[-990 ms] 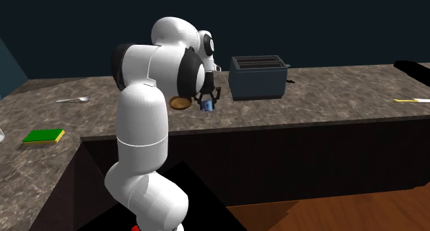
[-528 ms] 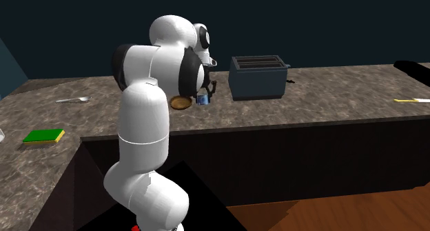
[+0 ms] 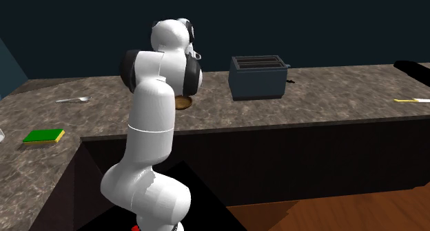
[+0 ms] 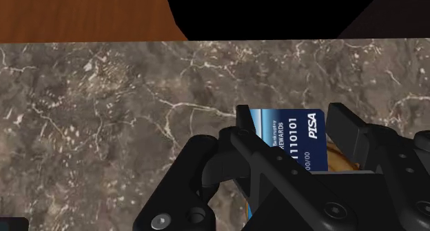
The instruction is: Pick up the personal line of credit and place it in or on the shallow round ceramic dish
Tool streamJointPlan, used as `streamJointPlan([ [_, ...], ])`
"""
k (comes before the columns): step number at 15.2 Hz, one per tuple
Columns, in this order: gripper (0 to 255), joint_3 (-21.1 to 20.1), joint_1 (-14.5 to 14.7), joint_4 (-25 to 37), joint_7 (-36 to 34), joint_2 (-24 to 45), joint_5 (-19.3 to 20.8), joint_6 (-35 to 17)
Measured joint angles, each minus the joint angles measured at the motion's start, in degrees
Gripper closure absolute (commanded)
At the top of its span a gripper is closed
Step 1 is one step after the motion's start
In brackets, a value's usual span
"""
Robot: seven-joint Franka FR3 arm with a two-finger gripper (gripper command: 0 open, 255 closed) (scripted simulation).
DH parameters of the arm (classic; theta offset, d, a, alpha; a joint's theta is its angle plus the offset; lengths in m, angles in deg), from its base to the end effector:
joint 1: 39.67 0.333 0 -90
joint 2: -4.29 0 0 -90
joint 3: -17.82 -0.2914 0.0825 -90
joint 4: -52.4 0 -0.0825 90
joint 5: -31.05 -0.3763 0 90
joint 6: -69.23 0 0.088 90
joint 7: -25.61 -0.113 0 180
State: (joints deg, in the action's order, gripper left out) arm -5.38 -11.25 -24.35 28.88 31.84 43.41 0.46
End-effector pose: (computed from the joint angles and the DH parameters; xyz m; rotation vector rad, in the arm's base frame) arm 0.4238 0.4229 0.4136 2.4719 1.2773 -0.7448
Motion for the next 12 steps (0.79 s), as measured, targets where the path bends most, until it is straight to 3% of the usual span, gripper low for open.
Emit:
streamJointPlan([
  [3,255,-0.50,4.98,11.83,-3.60,6.98,0.52,5.21],
  [12,255,-0.52,5.41,8.43,-5.11,8.82,0.51,0.27],
])
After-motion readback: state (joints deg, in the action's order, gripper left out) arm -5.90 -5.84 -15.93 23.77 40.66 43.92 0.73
